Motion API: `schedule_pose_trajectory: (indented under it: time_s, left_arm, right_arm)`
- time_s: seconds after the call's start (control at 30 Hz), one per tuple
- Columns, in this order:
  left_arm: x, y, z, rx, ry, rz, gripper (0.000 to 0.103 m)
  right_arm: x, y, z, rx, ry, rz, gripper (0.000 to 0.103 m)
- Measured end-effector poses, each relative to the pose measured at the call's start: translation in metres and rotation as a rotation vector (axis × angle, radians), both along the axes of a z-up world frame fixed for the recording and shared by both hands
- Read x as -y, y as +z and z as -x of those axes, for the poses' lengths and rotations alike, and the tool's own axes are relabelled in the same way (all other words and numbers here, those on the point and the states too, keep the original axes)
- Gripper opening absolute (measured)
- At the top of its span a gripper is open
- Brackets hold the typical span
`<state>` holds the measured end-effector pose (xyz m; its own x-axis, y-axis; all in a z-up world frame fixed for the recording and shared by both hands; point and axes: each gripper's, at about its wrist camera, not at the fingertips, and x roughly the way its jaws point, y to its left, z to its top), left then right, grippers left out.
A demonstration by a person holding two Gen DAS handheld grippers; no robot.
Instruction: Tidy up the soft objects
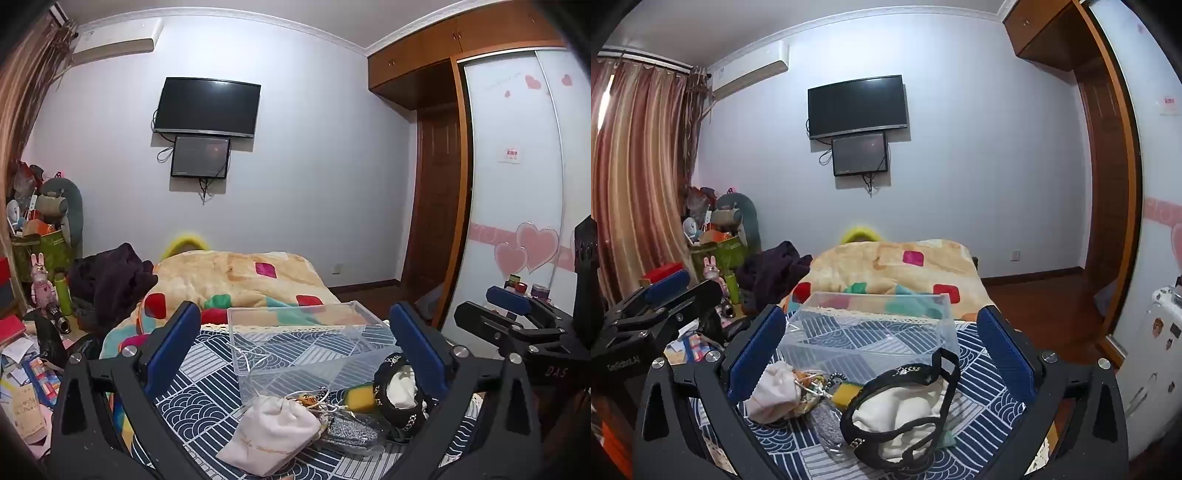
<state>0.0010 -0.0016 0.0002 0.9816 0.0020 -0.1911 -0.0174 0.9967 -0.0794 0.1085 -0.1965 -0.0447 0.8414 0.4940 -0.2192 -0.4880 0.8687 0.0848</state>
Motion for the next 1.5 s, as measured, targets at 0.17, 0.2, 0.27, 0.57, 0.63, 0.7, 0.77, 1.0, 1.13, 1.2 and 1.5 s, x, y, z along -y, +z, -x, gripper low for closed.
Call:
schedule_pose_trajectory:
  time_s: [0.17,0.2,0.27,0.57,0.63,0.7,0.77,1.0,1.13,1.2,1.5]
  left_arm:
    - [0.008,-0.008,0.0,0.021,0.028,0.005,0.103]
    - [0.007,-0.008,0.0,0.021,0.024,0.005,0.103]
    - [0.0,-0.005,0.002,0.019,0.015,0.015,0.103]
    - [-0.001,-0.002,-0.002,0.007,0.003,0.007,0.103]
    - [-0.001,-0.001,0.0,0.012,0.005,0.003,0.103]
    - [0.0,-0.001,0.001,0.015,0.006,0.001,0.103]
    - [-0.001,0.0,0.002,0.015,0.005,0.002,0.103]
    - [0.001,0.0,0.003,0.014,0.004,0.006,0.103]
    - [0.0,0.0,0.003,0.015,0.005,0.007,0.103]
    - [0.0,0.0,0.003,0.017,0.005,0.009,0.103]
    - [-0.001,0.002,0.002,0.016,0.008,0.012,0.103]
  right_arm:
    - [0.001,0.0,0.0,-0.002,0.001,0.002,0.103]
    - [0.002,0.0,0.0,-0.002,0.001,0.0,0.103]
    - [0.0,0.0,0.0,-0.005,0.0,0.008,0.103]
    - [0.002,0.001,0.001,-0.004,0.0,0.002,0.103]
    - [0.002,0.004,0.0,-0.006,0.0,0.003,0.103]
    - [0.002,0.003,0.0,-0.004,0.0,0.002,0.103]
    - [0.002,0.001,0.001,-0.005,0.002,0.0,0.103]
    - [0.0,-0.001,0.002,-0.005,0.003,0.001,0.103]
    - [0.0,0.0,0.002,-0.007,0.005,-0.001,0.103]
    - [0.0,-0.001,0.002,-0.005,0.004,-0.001,0.103]
    - [-0.001,0.0,0.002,-0.001,0.006,-0.003,0.103]
